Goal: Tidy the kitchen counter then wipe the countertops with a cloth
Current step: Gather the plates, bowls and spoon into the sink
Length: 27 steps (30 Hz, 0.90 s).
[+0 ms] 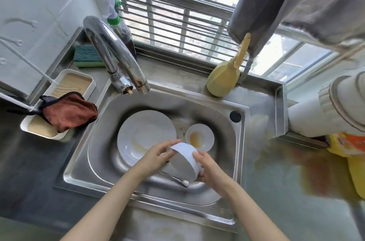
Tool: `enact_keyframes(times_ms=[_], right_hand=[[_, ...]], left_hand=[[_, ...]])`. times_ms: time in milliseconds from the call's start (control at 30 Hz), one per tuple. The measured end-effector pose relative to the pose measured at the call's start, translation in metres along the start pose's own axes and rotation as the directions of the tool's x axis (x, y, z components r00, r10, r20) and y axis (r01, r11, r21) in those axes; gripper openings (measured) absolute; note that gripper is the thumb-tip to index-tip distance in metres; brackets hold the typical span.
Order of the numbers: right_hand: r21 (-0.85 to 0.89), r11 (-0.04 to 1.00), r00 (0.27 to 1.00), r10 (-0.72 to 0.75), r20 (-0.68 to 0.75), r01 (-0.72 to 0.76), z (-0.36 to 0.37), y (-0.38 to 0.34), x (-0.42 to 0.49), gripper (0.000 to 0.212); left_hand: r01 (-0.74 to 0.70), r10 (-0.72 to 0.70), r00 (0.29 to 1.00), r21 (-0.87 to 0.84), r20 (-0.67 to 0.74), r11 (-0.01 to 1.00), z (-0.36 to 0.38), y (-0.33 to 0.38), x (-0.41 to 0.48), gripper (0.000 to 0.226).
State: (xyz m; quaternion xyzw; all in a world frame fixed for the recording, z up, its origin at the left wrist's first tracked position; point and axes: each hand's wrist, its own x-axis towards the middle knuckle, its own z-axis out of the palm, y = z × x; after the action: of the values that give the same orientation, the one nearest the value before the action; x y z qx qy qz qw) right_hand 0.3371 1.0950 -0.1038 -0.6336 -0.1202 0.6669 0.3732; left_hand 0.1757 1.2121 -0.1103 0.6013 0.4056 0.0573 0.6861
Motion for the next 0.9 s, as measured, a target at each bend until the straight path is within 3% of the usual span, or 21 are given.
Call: enact_keyframes(times_ms=[100,167,233,300,433,567,600,700,800,900], right_hand=[[-0.17,0.983,0.995,-0.078,-0.066,0.066,0.002,-0.003,0.0,0.063],[-0.248,0.954,0.977,-0.194,-0.087,0.167,0.008,-0.007,-0.003,0.045],[-0.269,0.935,0.958,-0.268,-0.107,0.231,0.012,-0.009,-0.005,0.026],[-0.272,0.931,0.939,-0.297,-0.175,0.244,0.01,-0.005,-0.002,0.025],[-0.09,0.985,0.901,-0.171,-0.399,0.147,0.002,0.013,0.018,0.022],[0.167,0.981,0.825,0.01,-0.565,0.103,-0.006,0.014,0.043,0.018],[0.203,0.975,0.806,0.047,-0.589,0.092,-0.008,0.015,0.05,0.016],[0.319,0.946,0.761,0.16,-0.629,0.065,-0.012,0.016,0.072,0.025],[0.412,0.907,0.741,0.216,-0.636,0.088,-0.018,0.015,0.084,0.027],[0.358,0.934,0.721,0.243,-0.649,0.007,-0.016,0.018,0.083,0.024]], left_hand=[[-0.015,0.025,0.997,0.136,-0.077,0.991,-0.008,-0.005,0.002,0.025],[0.011,0.016,0.988,0.177,-0.153,0.984,-0.01,-0.005,0.004,0.02],[0.052,-0.027,0.981,0.127,-0.191,0.991,-0.01,-0.004,0.006,0.017],[0.112,-0.098,0.98,0.072,-0.176,0.991,-0.009,-0.006,0.008,0.015],[0.203,-0.199,0.962,0.003,-0.185,0.979,-0.001,-0.015,0.008,0.04],[0.195,-0.196,0.953,-0.024,-0.232,0.98,0.0,-0.023,-0.01,0.058],[0.187,-0.191,0.952,-0.036,-0.24,0.982,-0.001,-0.023,-0.017,0.056],[0.158,-0.167,0.942,-0.055,-0.291,0.986,0.0,-0.029,-0.036,0.024],[0.127,-0.149,0.929,-0.087,-0.338,0.988,-0.003,-0.032,-0.052,0.038],[0.11,-0.144,0.928,-0.116,-0.344,0.987,-0.007,-0.031,-0.067,0.055]])
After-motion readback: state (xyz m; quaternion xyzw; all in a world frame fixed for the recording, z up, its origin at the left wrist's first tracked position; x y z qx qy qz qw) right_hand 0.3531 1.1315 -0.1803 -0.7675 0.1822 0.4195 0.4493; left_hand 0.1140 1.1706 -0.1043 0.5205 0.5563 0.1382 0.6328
